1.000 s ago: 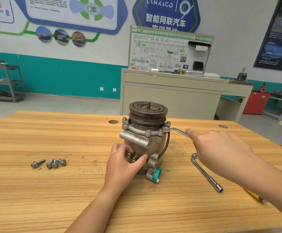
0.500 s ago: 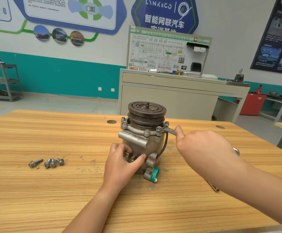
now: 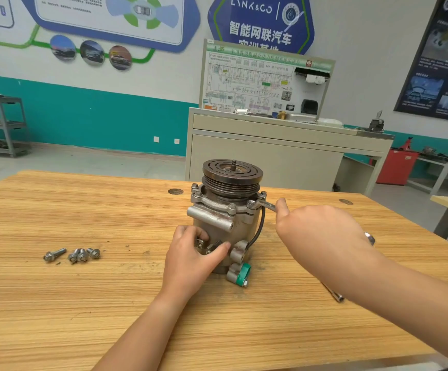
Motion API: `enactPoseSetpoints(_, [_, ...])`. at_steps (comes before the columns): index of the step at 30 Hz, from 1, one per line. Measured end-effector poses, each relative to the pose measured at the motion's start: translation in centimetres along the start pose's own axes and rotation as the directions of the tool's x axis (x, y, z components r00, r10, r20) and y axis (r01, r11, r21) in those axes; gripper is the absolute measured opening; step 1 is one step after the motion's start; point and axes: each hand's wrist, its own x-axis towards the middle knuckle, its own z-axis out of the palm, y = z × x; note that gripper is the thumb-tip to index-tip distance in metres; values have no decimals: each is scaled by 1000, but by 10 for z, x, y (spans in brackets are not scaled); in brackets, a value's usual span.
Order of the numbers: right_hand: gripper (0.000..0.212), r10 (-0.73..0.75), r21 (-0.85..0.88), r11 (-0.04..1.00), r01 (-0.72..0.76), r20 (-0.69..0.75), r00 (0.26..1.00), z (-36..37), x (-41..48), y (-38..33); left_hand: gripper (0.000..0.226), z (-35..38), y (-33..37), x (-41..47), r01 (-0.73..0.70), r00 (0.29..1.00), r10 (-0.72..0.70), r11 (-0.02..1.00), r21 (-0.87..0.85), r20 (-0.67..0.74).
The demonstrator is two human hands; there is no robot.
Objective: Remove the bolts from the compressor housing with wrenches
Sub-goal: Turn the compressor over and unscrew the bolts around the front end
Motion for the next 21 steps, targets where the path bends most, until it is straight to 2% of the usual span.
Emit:
enactPoseSetpoints(2, [48,4,64,998,1,-82,997,8,5,18,33,0,0,1,4,1000,-4,1000,5,2])
enactPoseSetpoints(4, [44,-29,156,986,57,-179,983,19,13,43,32,1,-1,1,3,1000,-3,1000,15,0])
enactPoseSetpoints(7, [45,-108,105,984,141,-273,956,42,35,65,32,1,-2,2,-2,1000,2,1000,17,-3])
enactPoseSetpoints(9, [46,-110,62,989,136,-312,944,56,54,72,33,0,-1,2,-6,1000,6,1000,21,-3])
enactPoseSetpoints(14, [32,-54,85,992,97,-407,912,79,97,52,35,-1,-2,4,-31,999,32,998,49,-5])
enactPoseSetpoints(16, [20,-13,180,976,122,-512,859,84,106,38,36,-2,-3,4,-37,999,37,998,55,-3])
enactPoseSetpoints(19, [22,66,274,960,56,-419,906,89,108,30,36,-2,-2,3,-41,999,41,998,54,2])
enactPoseSetpoints(21, [25,149,389,920,43,-450,881,95,99,32,36,-2,-2,3,-42,999,42,998,53,2])
